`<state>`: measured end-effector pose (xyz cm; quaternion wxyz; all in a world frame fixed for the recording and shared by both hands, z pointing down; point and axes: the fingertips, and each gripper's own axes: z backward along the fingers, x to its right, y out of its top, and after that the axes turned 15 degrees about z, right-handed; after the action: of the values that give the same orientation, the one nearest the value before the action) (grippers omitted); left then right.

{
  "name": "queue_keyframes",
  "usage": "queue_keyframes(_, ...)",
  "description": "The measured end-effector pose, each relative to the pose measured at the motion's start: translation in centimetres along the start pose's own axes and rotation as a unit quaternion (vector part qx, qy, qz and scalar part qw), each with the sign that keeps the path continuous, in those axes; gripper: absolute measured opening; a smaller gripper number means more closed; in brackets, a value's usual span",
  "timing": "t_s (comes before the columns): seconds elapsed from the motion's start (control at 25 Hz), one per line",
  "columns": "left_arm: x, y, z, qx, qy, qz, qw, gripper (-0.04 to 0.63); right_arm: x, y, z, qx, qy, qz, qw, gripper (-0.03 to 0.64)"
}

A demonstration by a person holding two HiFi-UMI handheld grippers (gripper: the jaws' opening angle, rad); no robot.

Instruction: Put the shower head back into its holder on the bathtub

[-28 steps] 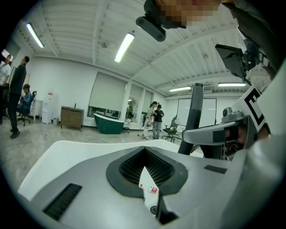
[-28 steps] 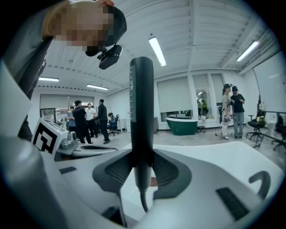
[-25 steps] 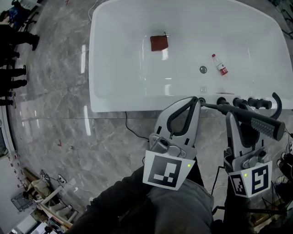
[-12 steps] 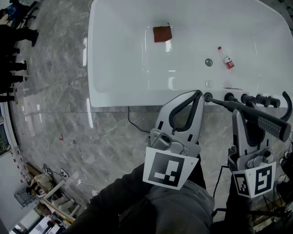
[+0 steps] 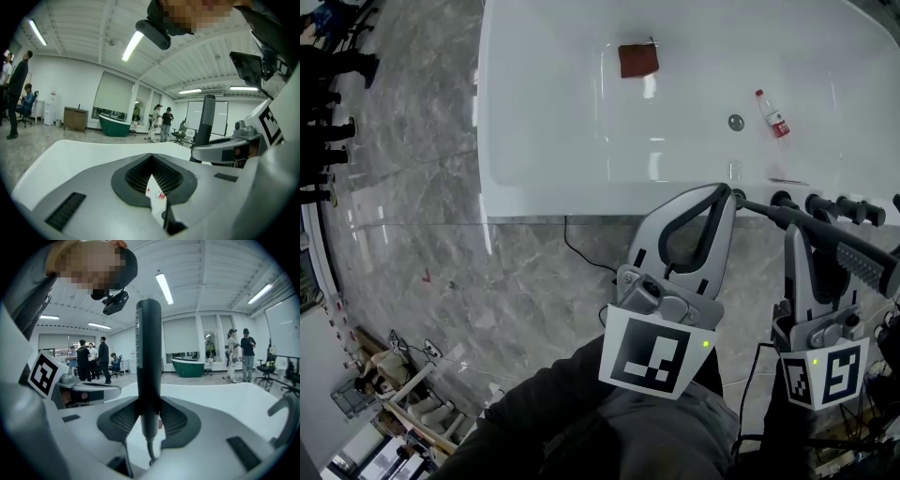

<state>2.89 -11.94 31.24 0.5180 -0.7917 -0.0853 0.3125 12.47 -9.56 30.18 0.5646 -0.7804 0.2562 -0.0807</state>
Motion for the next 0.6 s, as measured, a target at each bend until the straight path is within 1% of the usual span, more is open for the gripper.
queue_keyframes(0.6, -0.5, -2.5, -1.4, -0.013, -0.005, 0.005, 0.9999, 0.003, 0.0, -3.9, -1.0, -0.014, -0.007, -0.009, 1.0, 0.14)
